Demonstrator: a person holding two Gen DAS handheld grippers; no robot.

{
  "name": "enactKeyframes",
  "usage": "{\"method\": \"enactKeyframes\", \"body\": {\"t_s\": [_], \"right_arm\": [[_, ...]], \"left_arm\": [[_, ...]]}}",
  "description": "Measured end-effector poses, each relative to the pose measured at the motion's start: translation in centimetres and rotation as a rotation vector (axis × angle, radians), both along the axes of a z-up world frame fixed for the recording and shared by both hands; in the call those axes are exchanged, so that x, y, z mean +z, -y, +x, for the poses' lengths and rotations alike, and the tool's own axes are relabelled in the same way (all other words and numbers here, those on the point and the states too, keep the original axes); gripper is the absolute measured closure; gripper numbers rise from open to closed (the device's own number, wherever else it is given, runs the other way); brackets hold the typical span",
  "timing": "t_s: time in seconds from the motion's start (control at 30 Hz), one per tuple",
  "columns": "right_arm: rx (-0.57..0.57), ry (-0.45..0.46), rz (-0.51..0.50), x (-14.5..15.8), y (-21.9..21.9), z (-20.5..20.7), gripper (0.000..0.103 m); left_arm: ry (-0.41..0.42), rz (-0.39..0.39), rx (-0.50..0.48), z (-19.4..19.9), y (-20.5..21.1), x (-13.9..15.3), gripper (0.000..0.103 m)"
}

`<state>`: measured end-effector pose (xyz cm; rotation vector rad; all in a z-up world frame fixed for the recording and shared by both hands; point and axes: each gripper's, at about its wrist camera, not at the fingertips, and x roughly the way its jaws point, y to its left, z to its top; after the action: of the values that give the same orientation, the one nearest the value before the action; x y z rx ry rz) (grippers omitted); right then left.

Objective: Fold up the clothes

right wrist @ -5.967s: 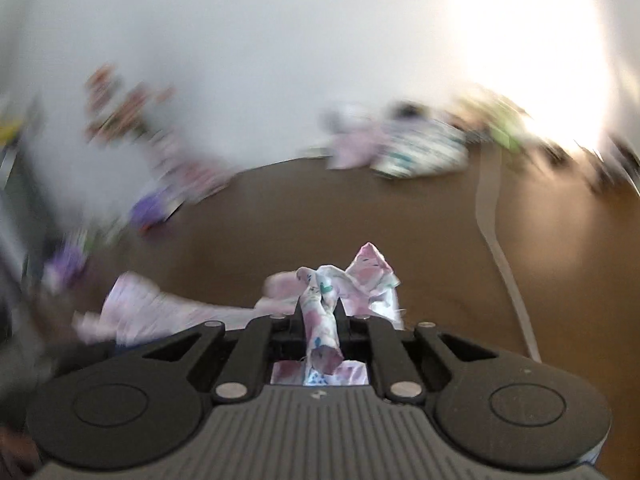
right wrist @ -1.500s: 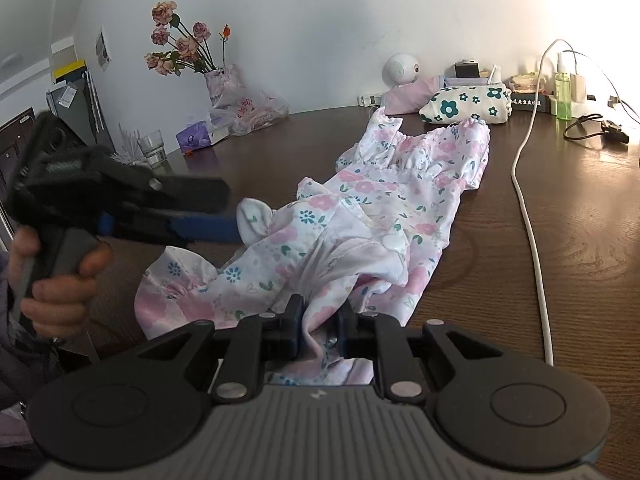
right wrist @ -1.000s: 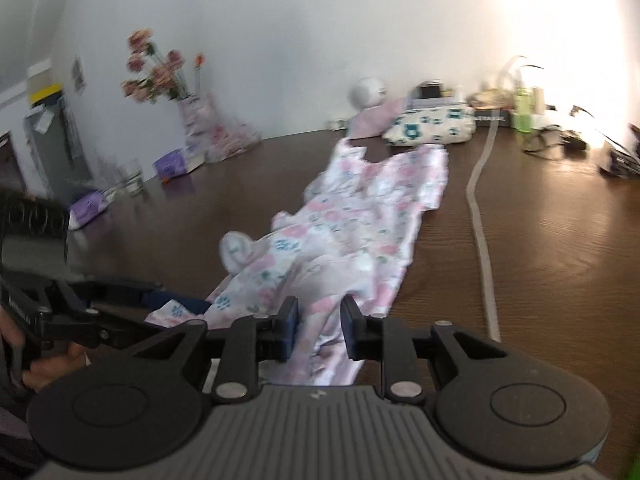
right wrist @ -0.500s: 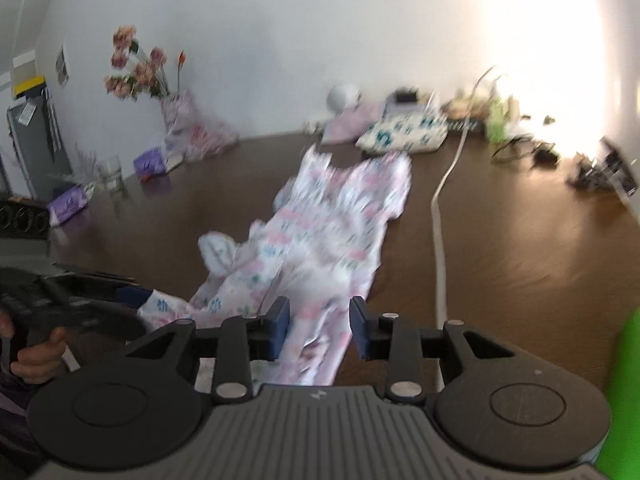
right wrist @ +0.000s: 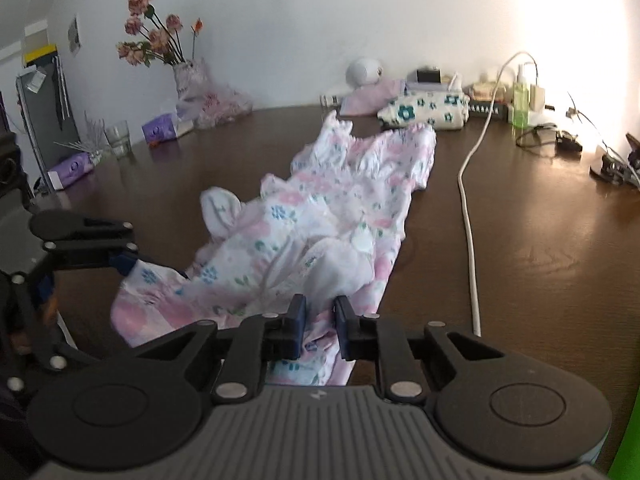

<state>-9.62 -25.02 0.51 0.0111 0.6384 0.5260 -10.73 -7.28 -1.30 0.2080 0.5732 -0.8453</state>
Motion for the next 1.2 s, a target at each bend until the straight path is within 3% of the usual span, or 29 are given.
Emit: {"method": "enactKeyframes", "body": {"t_s": [0.13, 0.27, 0.43, 0.6, 0.7, 0.77, 0.8, 0.9, 1.0, 1.2], "right_arm": [[-0.011, 0.002, -0.004, 0.3, 0.2, -0.1, 0.085], [-0.007, 0.051, 0.080, 2.1, 0.7, 0.1, 0.085], [0.022, 0.013, -0.045, 0.7, -2.2, 1.7, 0.085], [0.052, -0.004, -0.061, 0.3, -2.8, 1.1, 0.084], [0.082, -0.003, -0.083, 0.4, -3.1, 0.1, 0.084], [0.092, 0.006, -0.095, 0.4, -3.2, -0.5, 0.084], [0.095, 0.007, -0.095, 0.5, -3.2, -0.7, 0.084], [0.098, 0.010, -0.091, 0.5, -3.2, -1.0, 0.084], [0.107, 0.013, -0.092, 0.5, -3.2, -1.4, 0.084], [0.135, 0.007, -0.082, 0.6, -3.1, -2.7, 0.084]], "left_arm": [[0.019, 0.063, -0.005, 0.0, 0.6, -0.4, 0.024], [0.007, 0.065, 0.012, 0.4, 0.5, -0.9, 0.030], [0.019, 0.076, 0.029, 0.3, 0.3, -0.8, 0.040], [-0.006, 0.098, 0.052, -0.2, -0.3, -0.2, 0.051], [0.023, 0.135, 0.047, -1.5, -0.5, 0.6, 0.048], [0.094, 0.151, 0.051, -2.7, -0.6, 0.9, 0.025], [0.155, 0.172, 0.068, -3.5, -0.4, 0.8, 0.022], [0.308, 0.248, 0.045, -5.4, 0.1, -0.1, 0.022], [0.381, 0.271, 0.025, -6.1, 0.8, -0.9, 0.023], [0.369, 0.275, -0.068, -6.9, 2.0, -0.9, 0.024]]}}
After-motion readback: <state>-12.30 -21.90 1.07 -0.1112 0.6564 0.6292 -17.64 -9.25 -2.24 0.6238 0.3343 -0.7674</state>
